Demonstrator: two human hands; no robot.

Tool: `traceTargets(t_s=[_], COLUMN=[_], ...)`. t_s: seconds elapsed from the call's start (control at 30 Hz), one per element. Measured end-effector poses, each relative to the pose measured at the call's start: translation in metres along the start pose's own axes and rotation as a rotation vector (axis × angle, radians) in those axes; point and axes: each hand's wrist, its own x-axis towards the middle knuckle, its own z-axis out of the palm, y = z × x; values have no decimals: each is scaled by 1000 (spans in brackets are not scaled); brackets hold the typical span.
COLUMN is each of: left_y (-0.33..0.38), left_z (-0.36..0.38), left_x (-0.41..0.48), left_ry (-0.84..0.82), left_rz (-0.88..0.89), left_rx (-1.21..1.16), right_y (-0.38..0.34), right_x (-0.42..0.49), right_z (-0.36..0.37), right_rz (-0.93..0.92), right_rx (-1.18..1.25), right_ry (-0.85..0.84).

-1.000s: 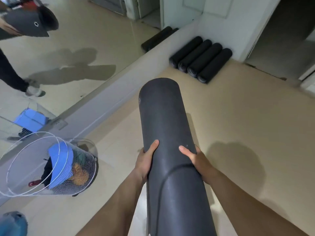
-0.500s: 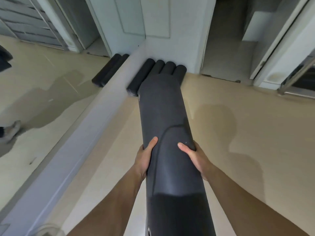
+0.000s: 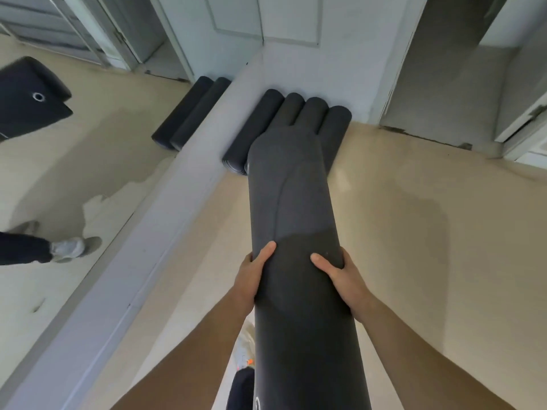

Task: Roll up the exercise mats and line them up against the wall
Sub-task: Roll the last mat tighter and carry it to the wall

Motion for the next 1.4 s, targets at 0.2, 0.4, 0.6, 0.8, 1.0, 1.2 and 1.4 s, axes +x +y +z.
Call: traceTargets(t_s=[0.2,0.4,0.6,0.8,1.0,1.2,1.4], left_y=[38,44,10,-27,-31,-23,-21], left_z=[-81,-155,-205,-257,-307,-360,-379], left_x=[149,325,474,578,642,644,592], left_ry=[85,104,97,53,17,321,445], left_rz=[-96,-178,-263,-272,-235,-76,230], left_rx=[-35,-8,2,20,218,568,779], right_y=[-7,24,96,168,211,189,186], right_x=[146,309,440,515,546,551,541], right_z=[101,189,246,307,376,466,499], right_rz=[63,128,180,214,276,441,262], right_rx=[-60,-81,-93,-105,-132,-387,-361], right_ry=[26,58,103,208,340,429,318])
